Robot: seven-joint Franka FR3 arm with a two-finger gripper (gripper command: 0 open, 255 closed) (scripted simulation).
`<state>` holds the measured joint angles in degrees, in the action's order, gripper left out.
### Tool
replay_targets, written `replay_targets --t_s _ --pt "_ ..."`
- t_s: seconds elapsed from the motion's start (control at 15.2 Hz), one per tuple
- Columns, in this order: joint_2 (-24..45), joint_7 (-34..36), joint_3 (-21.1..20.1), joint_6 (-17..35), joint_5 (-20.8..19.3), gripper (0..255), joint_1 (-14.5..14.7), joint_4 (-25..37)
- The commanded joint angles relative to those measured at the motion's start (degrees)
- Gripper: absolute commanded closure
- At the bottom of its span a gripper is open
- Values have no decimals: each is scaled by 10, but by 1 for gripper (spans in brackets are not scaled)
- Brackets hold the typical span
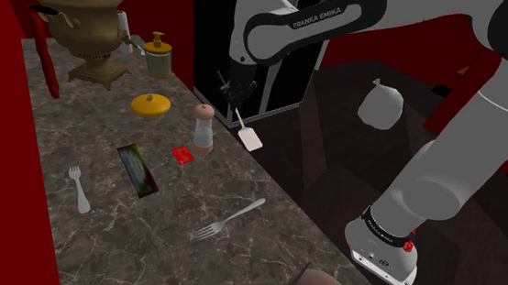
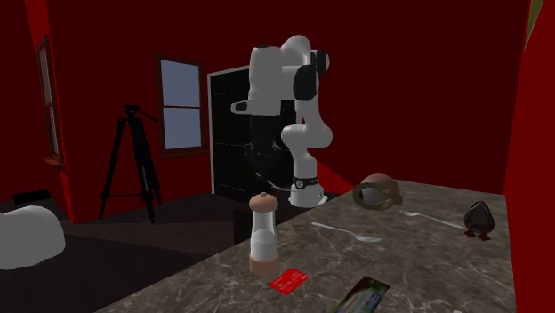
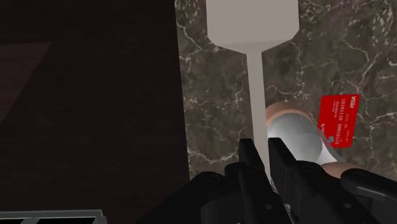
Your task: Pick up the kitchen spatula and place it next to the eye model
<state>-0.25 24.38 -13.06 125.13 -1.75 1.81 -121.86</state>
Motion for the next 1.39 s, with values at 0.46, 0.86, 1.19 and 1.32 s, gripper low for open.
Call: replay_targets --t_s 0.46,0.86,1.19,1.32 --pt "-70 47 -30 -25 19 255 29 -44" --pt "-127 112 -72 -25 44 255 66 -99" --pt "-163 170 -112 -30 66 255 100 -127" --pt "-173 195 -129 -33 75 255 114 -134"
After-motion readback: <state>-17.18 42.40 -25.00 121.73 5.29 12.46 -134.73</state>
